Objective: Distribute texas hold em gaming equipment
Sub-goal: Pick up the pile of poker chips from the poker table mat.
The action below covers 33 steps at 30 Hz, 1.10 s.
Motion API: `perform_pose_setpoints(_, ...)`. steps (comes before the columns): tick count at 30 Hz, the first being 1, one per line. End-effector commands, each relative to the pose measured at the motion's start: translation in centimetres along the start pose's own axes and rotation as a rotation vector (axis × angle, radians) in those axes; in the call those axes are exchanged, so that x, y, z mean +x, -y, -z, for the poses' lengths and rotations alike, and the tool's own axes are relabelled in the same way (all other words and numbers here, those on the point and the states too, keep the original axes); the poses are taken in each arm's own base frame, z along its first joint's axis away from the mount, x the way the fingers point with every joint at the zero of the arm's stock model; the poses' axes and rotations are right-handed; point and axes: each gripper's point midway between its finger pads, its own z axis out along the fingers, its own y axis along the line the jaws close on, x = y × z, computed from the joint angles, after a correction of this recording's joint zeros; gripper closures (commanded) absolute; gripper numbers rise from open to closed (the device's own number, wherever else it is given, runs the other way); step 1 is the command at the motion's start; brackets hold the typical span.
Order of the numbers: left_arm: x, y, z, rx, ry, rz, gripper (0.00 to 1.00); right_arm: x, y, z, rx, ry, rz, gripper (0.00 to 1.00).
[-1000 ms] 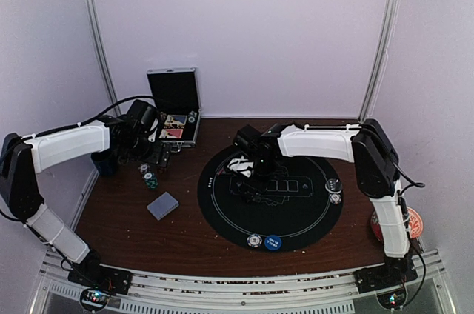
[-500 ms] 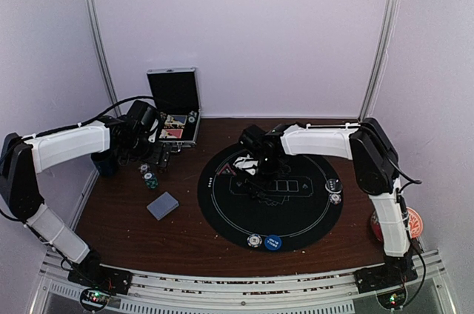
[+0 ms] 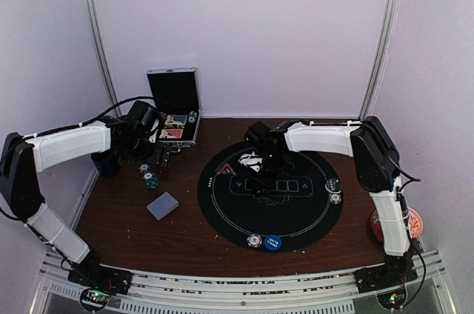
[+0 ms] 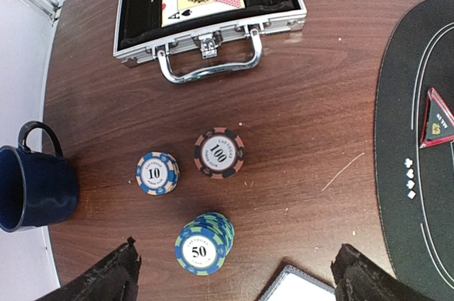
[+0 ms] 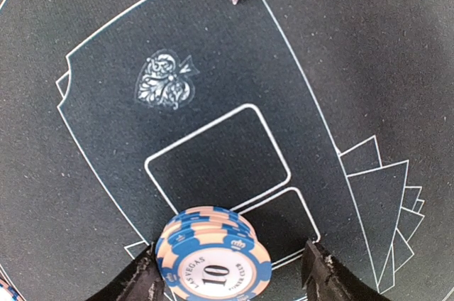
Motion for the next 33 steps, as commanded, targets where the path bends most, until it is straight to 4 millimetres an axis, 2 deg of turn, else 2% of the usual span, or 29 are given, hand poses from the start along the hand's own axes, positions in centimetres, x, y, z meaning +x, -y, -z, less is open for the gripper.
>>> perform_pose_setpoints(1, -0.1, 0.0, -0.6, -0.002, 0.008, 0.006, 0.02, 1.2, -1.1, -1.3, -0.022, -0.056, 0.027, 0.32)
perform_pose_setpoints(8, -0.1, 0.0, -0.6, -0.002, 0.008, 0.006, 0.02, 1.1, -1.6, -1.9, -0.036, -0.057, 0.035, 0.36)
perform_pose_setpoints(16, 0.0, 0.1, -0.8, -0.003, 0.002, 0.002, 0.02, 1.1, -2.5, -1.8, -0.088, -0.055, 0.048, 0.44)
perform_pose_setpoints(20, 0.0, 0.1, -0.7, -0.003, 0.002, 0.002, 0.02, 1.2, -2.8, -2.0, -0.103, -0.059, 0.05, 0.54)
perform_pose_setpoints(28, 0.1, 0.0, -0.8, -0.005, 0.0, 0.003, 0.02, 0.8, -2.1, -1.4, -0.062, -0.041, 0.038, 0.75)
perform_pose_setpoints(33, 0.1, 0.0, -0.9, -0.008, -0.001, 0.003, 0.02, 0.2, -0.8, 0.0, -0.036, -0.005, 0.007, 0.77)
